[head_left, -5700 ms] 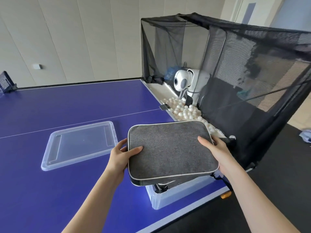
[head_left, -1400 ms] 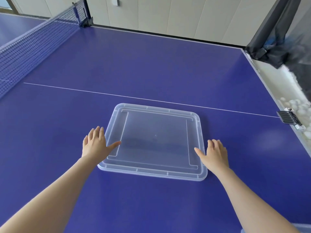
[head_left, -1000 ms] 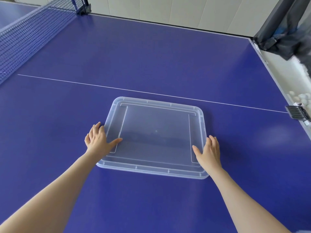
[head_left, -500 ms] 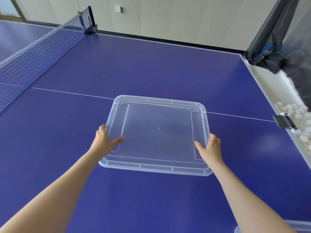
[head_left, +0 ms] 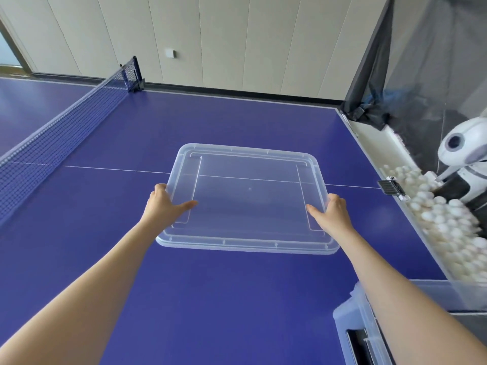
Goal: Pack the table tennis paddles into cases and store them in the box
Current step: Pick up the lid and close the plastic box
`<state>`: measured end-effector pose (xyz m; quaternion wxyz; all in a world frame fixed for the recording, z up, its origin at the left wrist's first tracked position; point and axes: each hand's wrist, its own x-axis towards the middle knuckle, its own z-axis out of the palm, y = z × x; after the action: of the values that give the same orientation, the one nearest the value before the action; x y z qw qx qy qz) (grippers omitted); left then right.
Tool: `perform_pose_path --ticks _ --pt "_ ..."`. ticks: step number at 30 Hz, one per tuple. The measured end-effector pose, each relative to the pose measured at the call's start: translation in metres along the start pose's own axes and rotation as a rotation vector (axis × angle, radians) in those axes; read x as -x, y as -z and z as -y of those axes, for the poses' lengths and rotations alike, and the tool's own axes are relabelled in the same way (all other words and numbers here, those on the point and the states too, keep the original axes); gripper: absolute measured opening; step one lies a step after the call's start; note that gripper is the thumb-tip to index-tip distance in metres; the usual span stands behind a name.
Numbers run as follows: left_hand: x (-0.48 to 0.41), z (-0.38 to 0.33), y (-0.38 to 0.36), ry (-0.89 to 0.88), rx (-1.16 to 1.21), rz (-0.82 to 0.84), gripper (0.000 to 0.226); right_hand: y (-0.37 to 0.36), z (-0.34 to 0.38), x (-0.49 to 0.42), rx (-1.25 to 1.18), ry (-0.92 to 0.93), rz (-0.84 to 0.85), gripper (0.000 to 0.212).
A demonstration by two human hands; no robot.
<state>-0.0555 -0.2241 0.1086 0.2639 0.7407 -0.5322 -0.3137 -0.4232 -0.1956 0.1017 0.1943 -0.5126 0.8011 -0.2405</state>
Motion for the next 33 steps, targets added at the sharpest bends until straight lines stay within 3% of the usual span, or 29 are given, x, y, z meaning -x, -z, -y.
perform_pose_path --ticks 11,18,27,33 --pt "0.098 -0.059 -0.013 -0.029 0.083 -0.030 0.084 0.090 -0.061 0.041 -0.022 0.008 -0.106 0.057" --pt "0.180 -0.101 -0.076 -0.021 0.143 -0.060 0.085 0.159 -0.136 0.050 -0.046 0.079 -0.102 0.040" --pt "0.311 -0.147 -0.199 0.052 0.184 -0.081 0.086 0.254 -0.273 0.072 -0.015 0.067 -0.034 0.053" --pt "0.380 -0.147 -0.250 0.101 0.124 -0.046 0.092 0.276 -0.351 0.112 0.035 0.010 0.018 0.065"
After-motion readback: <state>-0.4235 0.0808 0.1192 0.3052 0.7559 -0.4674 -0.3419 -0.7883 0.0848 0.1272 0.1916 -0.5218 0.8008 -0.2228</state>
